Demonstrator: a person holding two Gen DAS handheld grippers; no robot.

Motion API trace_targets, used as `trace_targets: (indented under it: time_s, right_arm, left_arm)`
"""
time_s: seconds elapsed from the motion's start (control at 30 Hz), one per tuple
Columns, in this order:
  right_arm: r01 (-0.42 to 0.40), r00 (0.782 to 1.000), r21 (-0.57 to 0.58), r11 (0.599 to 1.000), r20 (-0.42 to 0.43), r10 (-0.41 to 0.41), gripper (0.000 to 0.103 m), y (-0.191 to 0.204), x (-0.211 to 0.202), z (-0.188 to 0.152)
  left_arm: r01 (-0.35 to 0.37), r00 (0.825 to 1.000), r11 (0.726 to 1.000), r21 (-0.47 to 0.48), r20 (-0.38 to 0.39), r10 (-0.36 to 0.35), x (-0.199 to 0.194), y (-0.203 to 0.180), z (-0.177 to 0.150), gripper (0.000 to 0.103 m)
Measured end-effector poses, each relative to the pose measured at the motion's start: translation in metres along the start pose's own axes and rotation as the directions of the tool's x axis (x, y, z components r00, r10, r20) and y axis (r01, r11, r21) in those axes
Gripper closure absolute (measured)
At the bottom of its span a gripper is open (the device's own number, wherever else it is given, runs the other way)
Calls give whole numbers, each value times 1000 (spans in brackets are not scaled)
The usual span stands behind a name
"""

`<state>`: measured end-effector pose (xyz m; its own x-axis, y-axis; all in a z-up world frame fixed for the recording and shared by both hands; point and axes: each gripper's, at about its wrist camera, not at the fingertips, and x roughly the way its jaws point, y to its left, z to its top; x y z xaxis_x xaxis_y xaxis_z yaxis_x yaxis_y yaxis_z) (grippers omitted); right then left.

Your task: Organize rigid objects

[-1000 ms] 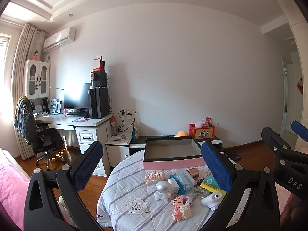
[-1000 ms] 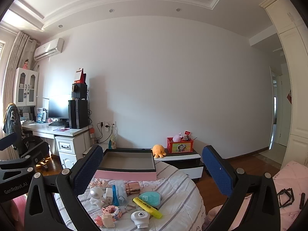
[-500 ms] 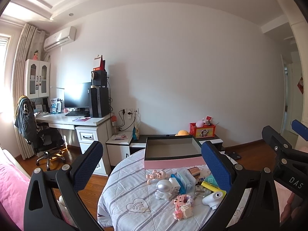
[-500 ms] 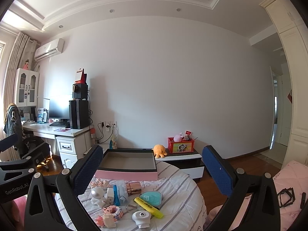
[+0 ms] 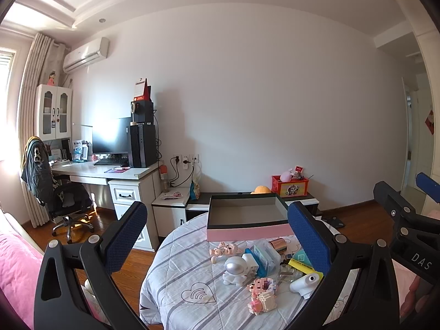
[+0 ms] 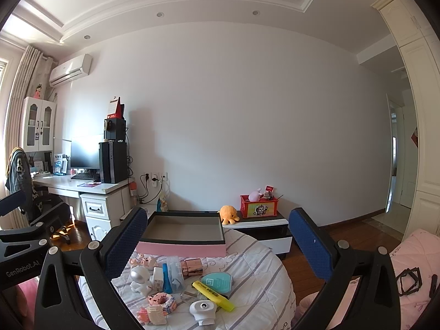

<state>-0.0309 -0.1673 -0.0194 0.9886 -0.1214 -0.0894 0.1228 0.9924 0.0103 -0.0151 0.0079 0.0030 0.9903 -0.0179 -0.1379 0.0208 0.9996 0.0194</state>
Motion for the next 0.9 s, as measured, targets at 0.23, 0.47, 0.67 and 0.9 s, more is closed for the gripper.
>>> trace_targets:
  time_s: [0.23,0.47,0.67,0.9]
  right_arm:
    - [2,1000,4,1000,-10,-2,0,-2,2,1]
    - [4,1000,3,1000,-11,-4,0,-2,4,1]
    - [2,1000,3,1000,-16,-2,0,-3,6,0]
    - [6,1000,5,1000,-23,-6,0,-4,8,-3]
  left_arm:
    - [-4,1000,1000,-2,2,4,0,1,1,0]
    - [-5,1000,1000,3,2,5,-1,1,1,0]
    - [-6,1000,1000,8,1,6,2,-1,3,0]
    - [-13,1000,1000,16,-5,13,6,-2,2,0]
